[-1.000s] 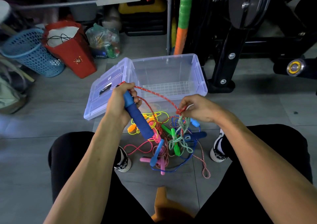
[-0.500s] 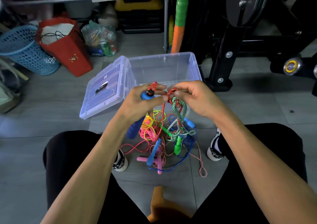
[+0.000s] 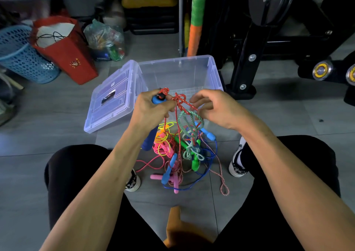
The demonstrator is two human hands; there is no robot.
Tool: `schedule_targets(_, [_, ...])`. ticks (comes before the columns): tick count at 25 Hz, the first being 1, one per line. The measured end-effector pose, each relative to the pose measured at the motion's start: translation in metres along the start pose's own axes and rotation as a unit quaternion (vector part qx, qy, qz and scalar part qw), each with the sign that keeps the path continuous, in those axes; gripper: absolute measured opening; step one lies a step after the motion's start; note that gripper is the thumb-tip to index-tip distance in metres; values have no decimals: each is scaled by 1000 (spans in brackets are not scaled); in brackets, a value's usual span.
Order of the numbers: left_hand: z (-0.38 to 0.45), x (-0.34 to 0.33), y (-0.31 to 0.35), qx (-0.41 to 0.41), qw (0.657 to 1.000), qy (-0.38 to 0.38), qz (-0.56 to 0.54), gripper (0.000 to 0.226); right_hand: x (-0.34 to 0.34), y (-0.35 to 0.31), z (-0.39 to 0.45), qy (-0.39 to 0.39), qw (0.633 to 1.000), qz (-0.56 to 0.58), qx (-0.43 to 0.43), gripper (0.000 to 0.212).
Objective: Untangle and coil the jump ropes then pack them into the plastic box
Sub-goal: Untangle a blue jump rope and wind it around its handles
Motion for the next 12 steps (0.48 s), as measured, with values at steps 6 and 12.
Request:
schedule_targets(6, [10, 14, -3, -70, 993, 46, 80, 9, 27, 5, -2, 66, 985, -158, 24, 18])
schedule_targets(12, [3, -15, 7, -111, 985, -91, 93, 6, 41, -8, -4, 121, 989, -29, 79, 18])
Point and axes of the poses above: each hand's wrist, its own z-axis towards the middle knuckle, its own x-axis out of the back of the hand, y = z × x, the point moved 9 cm from there along z, towards the middle knuckle, and after that the axes turned 1 degree about z, right-handed, at the moved point
